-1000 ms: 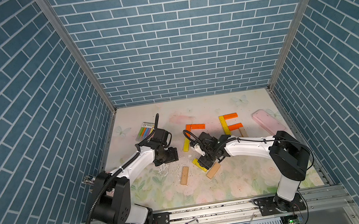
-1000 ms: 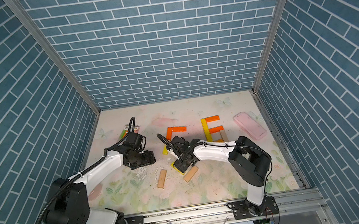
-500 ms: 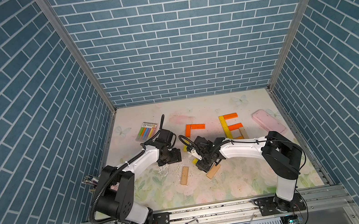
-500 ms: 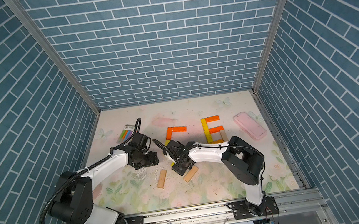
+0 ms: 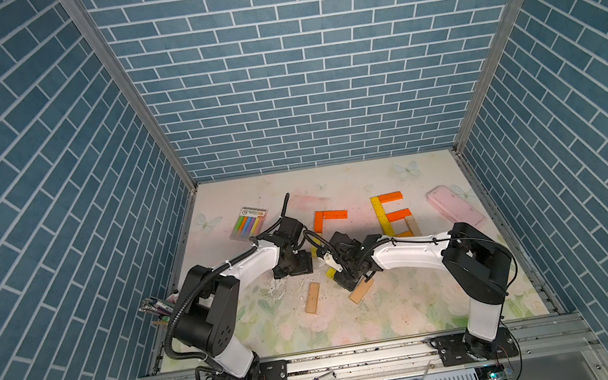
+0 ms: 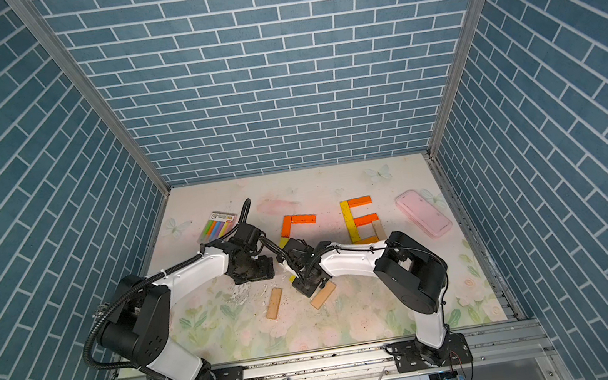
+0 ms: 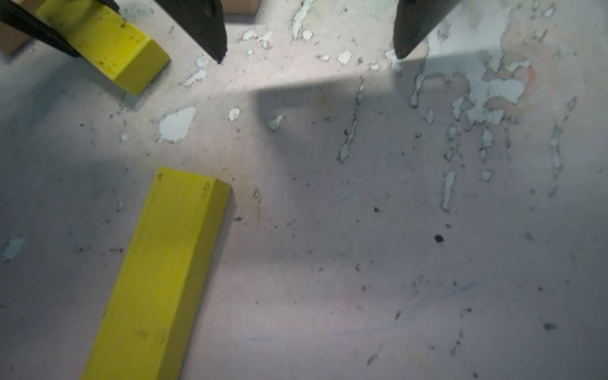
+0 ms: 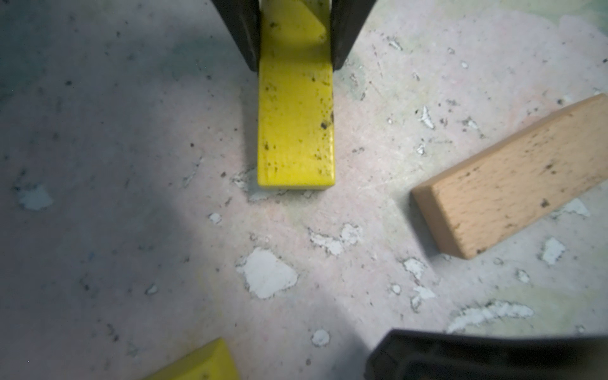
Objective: Assemble the number 6 with building blocks
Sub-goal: Pick up the building block from the center of the board, then adjust the building block at the center of the board.
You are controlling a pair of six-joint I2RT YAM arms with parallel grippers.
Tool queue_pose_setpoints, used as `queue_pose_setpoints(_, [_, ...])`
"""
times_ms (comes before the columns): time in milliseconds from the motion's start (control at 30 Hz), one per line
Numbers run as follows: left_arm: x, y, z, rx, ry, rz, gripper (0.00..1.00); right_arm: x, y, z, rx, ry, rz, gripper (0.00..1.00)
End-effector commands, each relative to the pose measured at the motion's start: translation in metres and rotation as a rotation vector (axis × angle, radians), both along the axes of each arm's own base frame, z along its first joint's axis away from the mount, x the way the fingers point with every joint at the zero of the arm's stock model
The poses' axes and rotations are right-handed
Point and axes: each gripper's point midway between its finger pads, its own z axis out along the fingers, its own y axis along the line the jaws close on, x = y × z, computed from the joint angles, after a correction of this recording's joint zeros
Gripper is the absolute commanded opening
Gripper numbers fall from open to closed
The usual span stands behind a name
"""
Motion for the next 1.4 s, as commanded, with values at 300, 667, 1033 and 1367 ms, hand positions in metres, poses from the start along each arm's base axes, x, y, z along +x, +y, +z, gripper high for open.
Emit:
queue_pose_setpoints(300, [0.018,-0.009,-0.009,0.063,0.014,-0.018,0.8,0.03,-0.02,0.054,0.167,-0.095,-0.134,0.22])
queue_pose_setpoints(667, [0.024,-0.014,-0.015,0.062,0.023,-0.027,0.8,0.04,-0.046,0.066,0.197,-0.105,-0.198,0.22])
queue_pose_setpoints(1033, [0.027,-0.017,-0.016,0.059,0.025,-0.03,0.79,0.043,-0.056,0.067,0.185,-0.102,-0.218,0.22])
queue_pose_setpoints(1367, [0.029,-0.019,-0.018,0.056,0.028,-0.03,0.79,0.042,-0.059,0.065,0.172,-0.094,-0.213,0.22])
